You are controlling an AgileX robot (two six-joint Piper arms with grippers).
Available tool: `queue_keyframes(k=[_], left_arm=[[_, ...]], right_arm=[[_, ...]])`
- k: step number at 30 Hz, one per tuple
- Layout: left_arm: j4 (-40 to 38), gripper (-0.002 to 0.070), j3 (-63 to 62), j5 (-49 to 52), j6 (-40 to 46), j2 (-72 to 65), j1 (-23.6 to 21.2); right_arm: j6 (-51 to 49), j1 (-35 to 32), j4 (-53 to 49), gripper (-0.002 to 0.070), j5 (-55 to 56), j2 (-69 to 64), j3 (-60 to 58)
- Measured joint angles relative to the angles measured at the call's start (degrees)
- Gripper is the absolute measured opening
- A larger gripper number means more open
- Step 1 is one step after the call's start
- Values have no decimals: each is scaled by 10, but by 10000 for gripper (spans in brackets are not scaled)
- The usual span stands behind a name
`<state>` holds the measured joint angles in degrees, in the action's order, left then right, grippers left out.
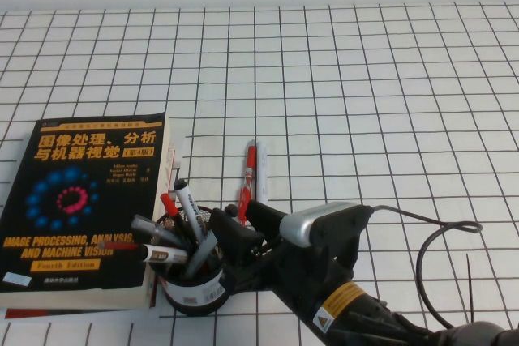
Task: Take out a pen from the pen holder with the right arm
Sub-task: 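Take a marker out of the pen holder and lay it on the table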
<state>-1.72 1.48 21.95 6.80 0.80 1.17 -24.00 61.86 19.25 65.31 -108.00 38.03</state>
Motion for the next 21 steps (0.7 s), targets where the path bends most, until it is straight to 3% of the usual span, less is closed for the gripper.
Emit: queue_keyframes(k=[12, 21], left_arm=[[0, -4, 0, 0, 0, 0, 0], [0, -4, 0, 0, 0, 0, 0]], right_arm=[[-2, 0, 0, 405, 0, -8, 29], [-2, 0, 1, 321, 0, -9, 30]])
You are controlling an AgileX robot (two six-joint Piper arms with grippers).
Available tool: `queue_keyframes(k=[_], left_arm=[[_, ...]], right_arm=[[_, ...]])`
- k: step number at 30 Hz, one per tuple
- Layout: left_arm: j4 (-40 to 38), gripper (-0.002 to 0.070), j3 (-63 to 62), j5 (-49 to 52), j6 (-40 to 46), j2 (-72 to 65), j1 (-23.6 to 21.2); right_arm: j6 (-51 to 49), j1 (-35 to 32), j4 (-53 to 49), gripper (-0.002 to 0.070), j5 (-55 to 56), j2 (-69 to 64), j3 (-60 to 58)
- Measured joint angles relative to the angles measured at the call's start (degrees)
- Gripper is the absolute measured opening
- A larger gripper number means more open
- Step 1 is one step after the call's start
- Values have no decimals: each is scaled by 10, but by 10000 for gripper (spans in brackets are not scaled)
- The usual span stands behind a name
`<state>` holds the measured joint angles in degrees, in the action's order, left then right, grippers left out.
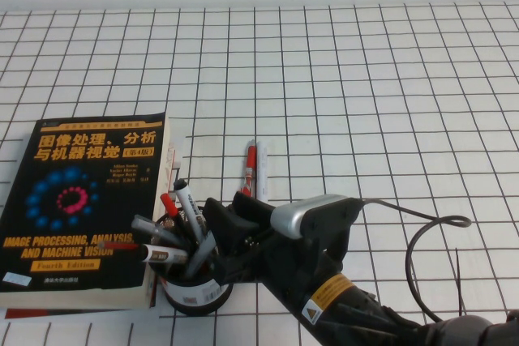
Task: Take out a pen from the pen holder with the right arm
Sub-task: 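Take a marker out of the pen holder and lay it on the table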
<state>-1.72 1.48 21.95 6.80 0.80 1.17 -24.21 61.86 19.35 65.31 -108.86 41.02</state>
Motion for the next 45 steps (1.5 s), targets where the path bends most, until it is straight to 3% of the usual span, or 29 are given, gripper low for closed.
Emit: queue_keyframes(k=[6, 19, 35, 45], left_arm=[[0, -4, 0, 0, 0, 0, 0], [0, -4, 0, 0, 0, 0, 0], [0, -4, 0, 0, 0, 0, 0], [0, -4, 0, 0, 0, 0, 0]], right_arm=[[0, 0, 0, 296, -2, -1, 0], [0, 0, -7, 124, -3, -1, 0], [8, 0, -13, 122, -42, 42, 0], [130, 0, 1, 122, -153, 161, 0]])
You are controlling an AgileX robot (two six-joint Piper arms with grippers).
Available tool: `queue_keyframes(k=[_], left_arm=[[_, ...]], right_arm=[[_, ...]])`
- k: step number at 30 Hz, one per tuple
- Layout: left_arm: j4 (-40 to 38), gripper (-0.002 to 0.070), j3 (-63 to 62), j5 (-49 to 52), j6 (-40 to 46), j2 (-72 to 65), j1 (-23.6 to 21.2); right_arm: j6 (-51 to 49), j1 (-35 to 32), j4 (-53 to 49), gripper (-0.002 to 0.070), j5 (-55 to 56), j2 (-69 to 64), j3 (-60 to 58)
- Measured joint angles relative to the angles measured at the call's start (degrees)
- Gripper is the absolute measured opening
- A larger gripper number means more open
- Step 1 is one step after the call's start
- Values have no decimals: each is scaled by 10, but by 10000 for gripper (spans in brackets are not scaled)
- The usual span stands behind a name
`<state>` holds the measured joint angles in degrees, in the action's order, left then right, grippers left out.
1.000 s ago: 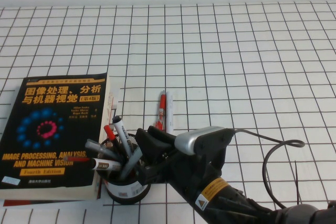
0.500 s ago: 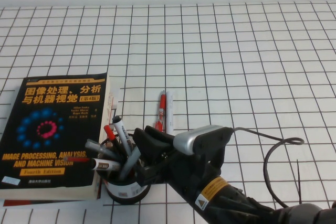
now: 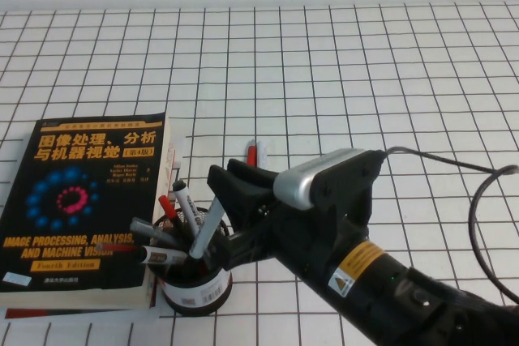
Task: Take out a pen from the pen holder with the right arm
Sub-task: 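Take a marker out of the pen holder and lay it on the table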
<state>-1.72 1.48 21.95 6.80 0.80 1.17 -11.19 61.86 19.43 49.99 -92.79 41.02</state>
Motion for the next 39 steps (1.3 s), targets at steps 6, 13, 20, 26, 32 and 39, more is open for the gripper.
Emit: queue_keyframes(k=[6, 13, 20, 26, 32, 39], left_arm=[[0, -4, 0, 0, 0, 0, 0], [0, -4, 0, 0, 0, 0, 0], [0, -4, 0, 0, 0, 0, 0], [0, -4, 0, 0, 0, 0, 0], [0, -4, 0, 0, 0, 0, 0], [0, -4, 0, 0, 0, 0, 0]], right_arm=[[112, 0, 45, 122, -76, 78, 0], [208, -16, 86, 122, -181, 168, 5], [216, -125, 65, 122, -489, 188, 107], [130, -211, -3, 122, -729, 159, 221], [82, -259, -11, 122, -911, 61, 348], [70, -289, 23, 121, -984, -84, 476]])
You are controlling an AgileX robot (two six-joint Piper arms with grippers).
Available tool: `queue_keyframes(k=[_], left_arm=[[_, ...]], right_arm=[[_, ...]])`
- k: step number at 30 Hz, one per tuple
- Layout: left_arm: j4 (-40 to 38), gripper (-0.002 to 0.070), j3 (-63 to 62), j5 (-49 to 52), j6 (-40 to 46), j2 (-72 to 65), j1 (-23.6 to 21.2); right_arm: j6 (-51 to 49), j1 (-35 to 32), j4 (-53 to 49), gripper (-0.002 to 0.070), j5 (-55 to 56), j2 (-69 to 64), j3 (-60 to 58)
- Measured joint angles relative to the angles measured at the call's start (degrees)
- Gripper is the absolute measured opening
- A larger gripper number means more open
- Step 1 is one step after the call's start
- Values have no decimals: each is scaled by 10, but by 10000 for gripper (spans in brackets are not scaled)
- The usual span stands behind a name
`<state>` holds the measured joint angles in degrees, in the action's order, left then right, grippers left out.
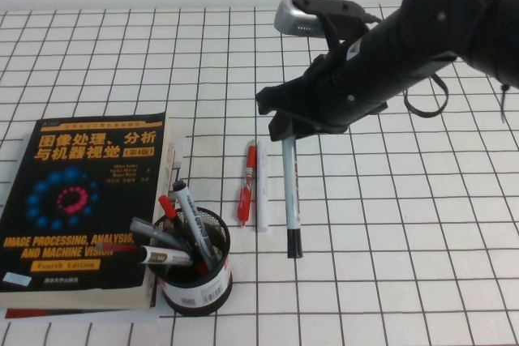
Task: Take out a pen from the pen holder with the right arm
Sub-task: 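Take a marker out of the pen holder and lay it on the table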
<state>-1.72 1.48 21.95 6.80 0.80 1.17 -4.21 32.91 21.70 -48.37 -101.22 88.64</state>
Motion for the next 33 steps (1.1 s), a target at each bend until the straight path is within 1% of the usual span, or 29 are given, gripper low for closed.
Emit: queue_keyframes(k=[7, 14, 19, 26, 27, 29, 32, 33], left_arm=[[0, -4, 0, 0, 0, 0, 0], [0, -4, 0, 0, 0, 0, 0], [0, -4, 0, 0, 0, 0, 0], [0, -4, 0, 0, 0, 0, 0], [0, -4, 0, 0, 0, 0, 0], [0, -4, 0, 0, 0, 0, 0], [0, -4, 0, 0, 0, 0, 0], [0, -4, 0, 0, 0, 0, 0]], right_arm=[[0, -31, 57, 121, -38, -151, 121], [0, -53, 77, 121, -67, -264, 223], [-2, -60, 84, 121, -68, -305, 260], [-3, -61, 90, 123, -52, -325, 266], [-3, -62, 90, 134, -49, -326, 266], [-3, -63, 90, 183, -45, -327, 266], [-3, -65, 90, 311, -41, -327, 266], [-3, -66, 90, 338, -40, -327, 266]])
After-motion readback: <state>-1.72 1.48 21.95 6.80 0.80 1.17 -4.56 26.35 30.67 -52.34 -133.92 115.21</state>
